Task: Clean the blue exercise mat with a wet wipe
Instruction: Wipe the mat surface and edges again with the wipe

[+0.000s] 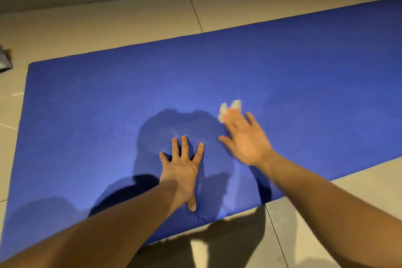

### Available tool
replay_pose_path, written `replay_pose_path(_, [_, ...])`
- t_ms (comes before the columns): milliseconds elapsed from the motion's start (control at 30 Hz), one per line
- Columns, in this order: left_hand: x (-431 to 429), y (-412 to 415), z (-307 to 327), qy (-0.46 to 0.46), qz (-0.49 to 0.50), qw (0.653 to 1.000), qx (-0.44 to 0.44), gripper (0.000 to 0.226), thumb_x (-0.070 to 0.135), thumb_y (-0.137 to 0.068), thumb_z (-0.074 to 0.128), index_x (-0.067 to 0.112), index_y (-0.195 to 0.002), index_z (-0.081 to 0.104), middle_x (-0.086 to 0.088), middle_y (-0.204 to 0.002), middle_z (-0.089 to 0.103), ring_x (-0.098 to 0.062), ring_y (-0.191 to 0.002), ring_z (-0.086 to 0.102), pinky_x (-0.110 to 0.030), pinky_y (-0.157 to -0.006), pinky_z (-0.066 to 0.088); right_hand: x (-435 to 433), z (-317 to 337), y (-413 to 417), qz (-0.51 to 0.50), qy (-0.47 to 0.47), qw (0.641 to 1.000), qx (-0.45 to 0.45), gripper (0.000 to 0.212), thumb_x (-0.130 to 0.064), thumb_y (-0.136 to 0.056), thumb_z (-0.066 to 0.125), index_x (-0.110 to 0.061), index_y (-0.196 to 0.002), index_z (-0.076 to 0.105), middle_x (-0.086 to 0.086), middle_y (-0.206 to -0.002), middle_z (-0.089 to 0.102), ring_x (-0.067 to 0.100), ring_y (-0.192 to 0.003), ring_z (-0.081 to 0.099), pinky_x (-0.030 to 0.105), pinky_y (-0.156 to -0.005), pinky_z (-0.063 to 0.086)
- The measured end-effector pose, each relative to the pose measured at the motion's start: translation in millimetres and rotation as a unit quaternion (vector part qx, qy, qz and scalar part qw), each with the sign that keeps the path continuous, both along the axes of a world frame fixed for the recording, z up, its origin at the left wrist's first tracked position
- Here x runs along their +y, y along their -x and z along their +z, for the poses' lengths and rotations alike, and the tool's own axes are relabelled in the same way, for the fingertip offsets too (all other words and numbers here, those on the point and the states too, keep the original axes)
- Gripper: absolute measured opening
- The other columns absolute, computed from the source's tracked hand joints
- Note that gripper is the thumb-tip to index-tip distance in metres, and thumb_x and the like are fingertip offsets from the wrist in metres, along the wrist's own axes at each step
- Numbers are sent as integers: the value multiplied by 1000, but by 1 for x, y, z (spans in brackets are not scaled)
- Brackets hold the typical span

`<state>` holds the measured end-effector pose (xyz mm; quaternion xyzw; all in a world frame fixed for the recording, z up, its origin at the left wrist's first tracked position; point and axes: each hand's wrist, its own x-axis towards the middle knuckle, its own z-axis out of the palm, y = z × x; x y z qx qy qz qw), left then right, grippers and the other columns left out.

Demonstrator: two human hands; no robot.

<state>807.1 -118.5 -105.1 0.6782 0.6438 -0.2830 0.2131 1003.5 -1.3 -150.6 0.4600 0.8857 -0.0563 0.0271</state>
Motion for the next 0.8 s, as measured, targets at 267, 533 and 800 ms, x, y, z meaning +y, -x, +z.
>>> replay_pose_path(267, [0, 1, -1, 5, 12, 1000, -11, 166, 53, -54, 96, 27, -154, -33, -23, -159, -36, -51, -148, -27, -73, -116, 14, -5, 9, 38, -210, 37, 977, -14, 89, -64, -99, 7, 4, -158, 11, 21, -165, 14, 46, -152, -5, 54, -116, 29])
replay_pose_path(533, [1, 0, 1, -2, 10, 1000, -1, 165, 53, -54, 97, 25, -156, -30, -23, -160, -34, -51, -148, -26, -73, -116, 15, -14, 28, 72, -24, 77, 996, 28, 58, -43, -106, 36, -9, -153, 33, 13, -165, 15, 37, -151, 15, 49, -117, 30])
replay_pose_path(800, [11, 3, 19, -20, -48, 999, 15, 130, 73, -65, 78, 19, -161, 10, -20, -156, 18, -45, -141, 26, -55, -110, 33, -33, 70, -29, -117, 102, 968, -197, 93, -72, -86, 56, -8, -150, 31, 19, -154, 31, 37, -139, 35, 46, -109, 36])
